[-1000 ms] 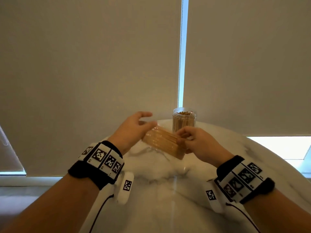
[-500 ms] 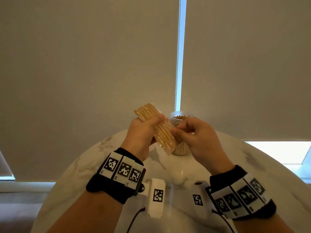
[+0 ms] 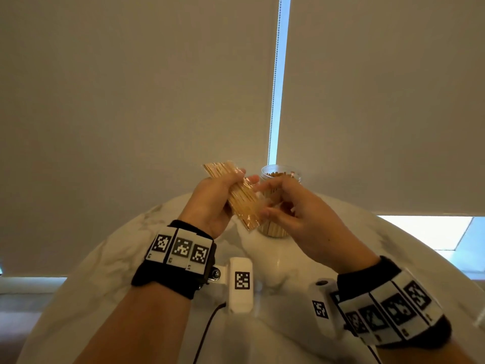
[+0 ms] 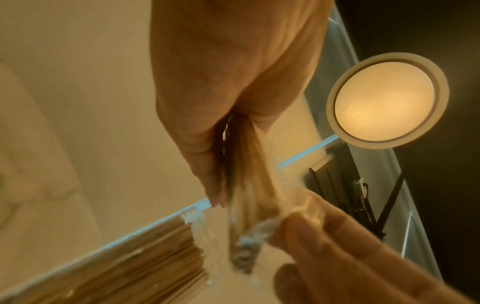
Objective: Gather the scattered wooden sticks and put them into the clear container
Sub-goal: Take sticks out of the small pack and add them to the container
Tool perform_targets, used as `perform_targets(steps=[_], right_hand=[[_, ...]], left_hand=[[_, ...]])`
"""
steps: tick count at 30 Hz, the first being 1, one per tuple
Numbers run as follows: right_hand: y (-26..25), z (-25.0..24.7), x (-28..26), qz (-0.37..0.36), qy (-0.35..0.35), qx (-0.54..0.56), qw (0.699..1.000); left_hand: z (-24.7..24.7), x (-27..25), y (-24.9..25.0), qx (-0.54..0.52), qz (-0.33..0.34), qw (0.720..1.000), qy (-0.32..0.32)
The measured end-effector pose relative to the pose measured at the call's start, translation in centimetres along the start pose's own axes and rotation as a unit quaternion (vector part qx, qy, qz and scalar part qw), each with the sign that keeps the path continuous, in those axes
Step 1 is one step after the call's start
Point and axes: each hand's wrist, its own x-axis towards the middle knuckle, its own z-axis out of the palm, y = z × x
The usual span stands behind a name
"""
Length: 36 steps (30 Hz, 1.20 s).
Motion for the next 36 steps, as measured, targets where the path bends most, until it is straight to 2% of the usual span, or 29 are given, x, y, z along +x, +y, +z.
perform_targets(steps=[6, 8, 10, 11, 12, 15, 18, 19, 21, 24, 26, 32, 36], right_hand=[[0.2, -0.2, -0.3, 0.052, -0.105, 0.006, 0.993], [0.5, 0.2, -0.3, 0.092, -0.112, 0.026, 0.989], [1.0, 0.7, -0.2, 0.164, -0.086, 0.096, 0.978], [1.3, 1.0, -0.1, 0.223, -0.064, 0.158, 0.96], [1.5, 1.4, 0.1, 0.287, -0.038, 0.227, 0.93], [2.4, 2.3, 0.2, 0.425, -0.003, 0.412, 0.806], [3.1, 2.9, -0.1, 0.452, -0.04, 0.559, 0.694], [3.1, 3.0, -0.3, 0.444, -0.041, 0.592, 0.672], [3.2, 3.4, -0.5, 0.434, -0.026, 0.625, 0.648], [3.8, 4.1, -0.6, 0.445, -0.033, 0.627, 0.638], [4.0, 4.3, -0.6, 0.455, -0.047, 0.615, 0.642], [4.2, 4.0, -0.7, 0.447, -0.068, 0.54, 0.71], [4.2, 3.8, -0.7, 0.445, -0.066, 0.521, 0.726]], left_hand=[[-2.2, 0.5, 0.9, -0.14, 0.023, 0.985, 0.093], [-2.8, 0.6, 1.4, -0.162, 0.057, 0.977, 0.126], [-2.3, 0.5, 1.8, -0.144, 0.094, 0.975, 0.138], [-1.7, 0.2, 1.8, -0.123, 0.113, 0.977, 0.132], [-0.9, -0.2, 1.8, -0.102, 0.131, 0.979, 0.119], [1.9, -1.5, 1.0, -0.028, 0.167, 0.983, 0.065], [3.9, -2.2, -0.5, 0.066, 0.185, 0.98, 0.035], [4.3, -2.4, -0.9, 0.089, 0.187, 0.978, 0.028], [4.6, -2.5, -1.4, 0.116, 0.192, 0.974, 0.02], [4.5, -2.7, -1.2, 0.112, 0.205, 0.972, 0.028], [4.3, -2.7, -0.6, 0.077, 0.213, 0.974, 0.028], [3.2, -2.8, 1.2, -0.022, 0.213, 0.976, 0.034], [2.7, -2.9, 1.5, -0.082, 0.174, 0.981, 0.018]])
